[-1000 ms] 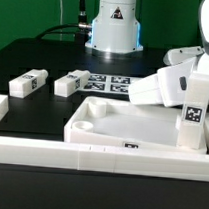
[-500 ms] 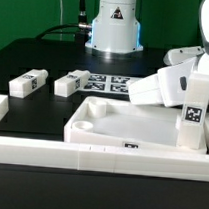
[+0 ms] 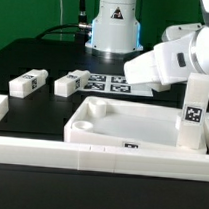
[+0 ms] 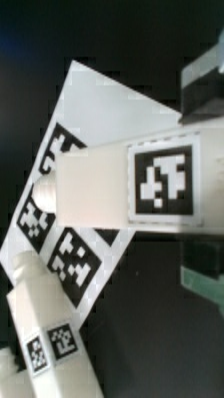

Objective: Assemble desk

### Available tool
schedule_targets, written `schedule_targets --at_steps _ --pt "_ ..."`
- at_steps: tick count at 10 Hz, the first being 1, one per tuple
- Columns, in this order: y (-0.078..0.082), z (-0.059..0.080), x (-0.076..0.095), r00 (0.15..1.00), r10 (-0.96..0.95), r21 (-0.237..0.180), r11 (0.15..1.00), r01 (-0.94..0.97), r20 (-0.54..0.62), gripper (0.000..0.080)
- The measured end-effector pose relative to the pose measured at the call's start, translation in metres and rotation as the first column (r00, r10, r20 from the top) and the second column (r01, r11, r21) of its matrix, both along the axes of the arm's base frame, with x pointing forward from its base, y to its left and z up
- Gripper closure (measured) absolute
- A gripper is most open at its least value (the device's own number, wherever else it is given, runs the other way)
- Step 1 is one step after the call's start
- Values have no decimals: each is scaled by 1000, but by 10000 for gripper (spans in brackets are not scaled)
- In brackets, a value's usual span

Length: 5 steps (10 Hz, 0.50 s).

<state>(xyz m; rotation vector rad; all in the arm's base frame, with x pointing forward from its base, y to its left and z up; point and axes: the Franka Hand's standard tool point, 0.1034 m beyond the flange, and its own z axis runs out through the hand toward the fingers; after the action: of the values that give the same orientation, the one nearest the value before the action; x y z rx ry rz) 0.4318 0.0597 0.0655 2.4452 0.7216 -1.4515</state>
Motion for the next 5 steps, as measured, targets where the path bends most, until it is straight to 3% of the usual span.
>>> schedule_targets --at_steps 2,5 --pt "-7 17 8 1000 2 31 1000 -2 10 511" --pt "-6 12 11 999 4 40 999 -5 33 509"
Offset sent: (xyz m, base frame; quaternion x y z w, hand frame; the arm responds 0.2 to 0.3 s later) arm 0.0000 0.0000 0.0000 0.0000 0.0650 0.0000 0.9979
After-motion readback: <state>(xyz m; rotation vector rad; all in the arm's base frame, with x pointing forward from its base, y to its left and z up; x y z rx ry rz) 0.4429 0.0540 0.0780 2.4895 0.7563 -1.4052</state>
